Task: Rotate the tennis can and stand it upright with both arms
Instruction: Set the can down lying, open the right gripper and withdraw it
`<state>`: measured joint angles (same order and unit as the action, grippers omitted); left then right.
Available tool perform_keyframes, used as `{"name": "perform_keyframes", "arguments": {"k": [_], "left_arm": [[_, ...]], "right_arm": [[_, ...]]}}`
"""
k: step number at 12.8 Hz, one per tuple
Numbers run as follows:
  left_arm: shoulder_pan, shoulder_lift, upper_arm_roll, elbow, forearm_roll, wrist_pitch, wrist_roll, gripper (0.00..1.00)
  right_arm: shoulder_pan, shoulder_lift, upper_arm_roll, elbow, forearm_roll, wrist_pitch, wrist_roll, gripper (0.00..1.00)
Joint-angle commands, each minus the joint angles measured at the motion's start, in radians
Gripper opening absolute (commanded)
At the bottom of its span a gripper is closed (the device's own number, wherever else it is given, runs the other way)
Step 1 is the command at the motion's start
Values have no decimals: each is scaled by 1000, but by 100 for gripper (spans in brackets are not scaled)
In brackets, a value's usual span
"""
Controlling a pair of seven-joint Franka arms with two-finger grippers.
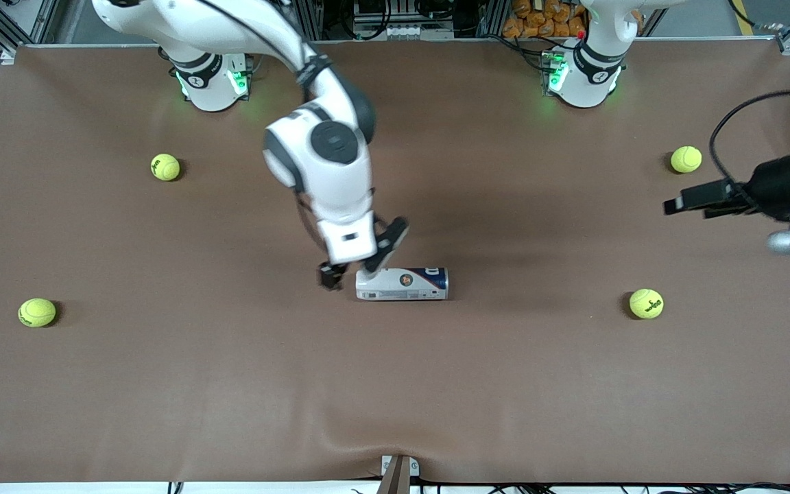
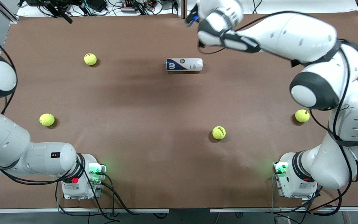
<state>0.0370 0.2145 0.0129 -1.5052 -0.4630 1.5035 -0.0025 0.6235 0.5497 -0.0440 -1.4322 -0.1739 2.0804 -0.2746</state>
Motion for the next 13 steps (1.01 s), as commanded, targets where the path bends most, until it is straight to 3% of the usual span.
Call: {"name": "perform_keyframes", "arguments": {"k": [1, 4, 8, 10, 13], "left_arm": [[3, 57, -4, 17, -83, 3, 6, 100], [-8, 88, -14, -51, -170, 42, 33, 100], [-2, 108, -19, -232, -379, 164, 295, 100], [-6, 155, -19, -242, -433, 167, 369, 100], [-20, 209, -33, -242, -471, 178, 452, 100]], "right_arm": [[-152, -69, 21, -31, 19, -90, 15, 100], [-321, -148, 19, -31, 123, -218, 8, 100], [-477, -281, 0, -46, 148, -393, 18, 100], [-505, -368, -63, -102, 148, -396, 18, 100], [-585, -456, -63, -116, 149, -480, 34, 100]]}}
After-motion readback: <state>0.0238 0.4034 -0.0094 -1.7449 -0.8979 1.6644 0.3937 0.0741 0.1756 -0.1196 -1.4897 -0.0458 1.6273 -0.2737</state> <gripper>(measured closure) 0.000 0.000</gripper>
